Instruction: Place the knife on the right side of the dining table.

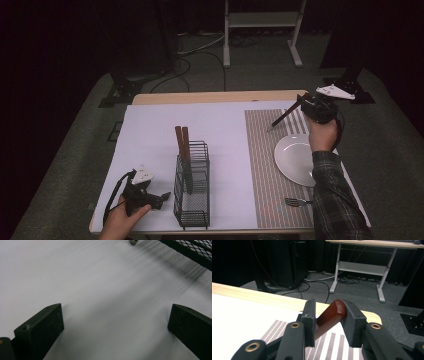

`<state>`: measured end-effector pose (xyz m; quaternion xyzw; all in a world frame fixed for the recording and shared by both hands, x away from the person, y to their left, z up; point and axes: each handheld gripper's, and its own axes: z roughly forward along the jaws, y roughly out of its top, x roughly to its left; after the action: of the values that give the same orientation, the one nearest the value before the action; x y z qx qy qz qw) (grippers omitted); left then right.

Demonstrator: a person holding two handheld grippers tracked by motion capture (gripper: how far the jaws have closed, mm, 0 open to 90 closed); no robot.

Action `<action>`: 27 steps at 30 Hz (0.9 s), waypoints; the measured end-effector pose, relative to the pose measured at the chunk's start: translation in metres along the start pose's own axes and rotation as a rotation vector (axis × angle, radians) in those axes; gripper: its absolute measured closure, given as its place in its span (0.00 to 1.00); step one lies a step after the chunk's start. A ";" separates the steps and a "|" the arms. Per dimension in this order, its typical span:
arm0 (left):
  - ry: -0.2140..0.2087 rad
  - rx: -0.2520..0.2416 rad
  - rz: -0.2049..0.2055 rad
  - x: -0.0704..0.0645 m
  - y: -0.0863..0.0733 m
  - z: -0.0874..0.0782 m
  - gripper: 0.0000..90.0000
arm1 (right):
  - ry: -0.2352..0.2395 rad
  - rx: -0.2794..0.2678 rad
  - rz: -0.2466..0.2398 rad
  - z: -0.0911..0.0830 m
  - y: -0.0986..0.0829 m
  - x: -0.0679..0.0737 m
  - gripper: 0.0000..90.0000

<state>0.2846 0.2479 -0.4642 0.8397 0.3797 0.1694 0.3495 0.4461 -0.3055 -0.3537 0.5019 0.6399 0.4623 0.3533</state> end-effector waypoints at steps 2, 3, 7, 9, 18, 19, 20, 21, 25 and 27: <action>0.000 -0.001 0.000 0.000 0.000 0.000 0.00 | -0.007 0.006 0.003 0.000 -0.002 -0.002 0.70; 0.000 0.000 0.000 0.000 0.000 0.000 0.00 | -0.012 0.010 0.010 -0.001 -0.004 -0.005 0.70; -0.001 0.000 -0.001 0.000 0.000 0.000 0.00 | -0.020 0.015 0.020 -0.001 -0.008 -0.009 0.67; -0.001 0.000 -0.001 0.000 0.000 0.000 0.00 | -0.026 0.023 0.028 -0.001 -0.011 -0.012 0.66; -0.001 0.000 -0.002 0.000 0.000 0.000 0.00 | -0.036 0.044 0.075 -0.001 -0.024 -0.025 0.62; -0.001 0.000 -0.002 0.000 0.000 0.000 0.00 | -0.037 0.046 0.081 -0.001 -0.024 -0.026 0.62; -0.001 0.000 -0.002 0.000 0.000 0.000 0.00 | -0.037 0.047 0.085 -0.001 -0.025 -0.028 0.62; -0.001 0.000 -0.002 0.000 0.000 0.000 0.00 | -0.038 0.048 0.090 -0.001 -0.026 -0.028 0.62; -0.001 -0.001 -0.003 0.000 0.000 0.000 0.00 | -0.051 0.065 0.090 0.001 -0.029 -0.031 0.59; -0.001 -0.001 -0.003 0.000 0.000 0.000 0.00 | -0.051 0.068 0.102 0.002 -0.031 -0.033 0.59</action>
<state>0.2847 0.2478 -0.4643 0.8392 0.3805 0.1685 0.3502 0.4465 -0.3394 -0.3840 0.5571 0.6197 0.4448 0.3283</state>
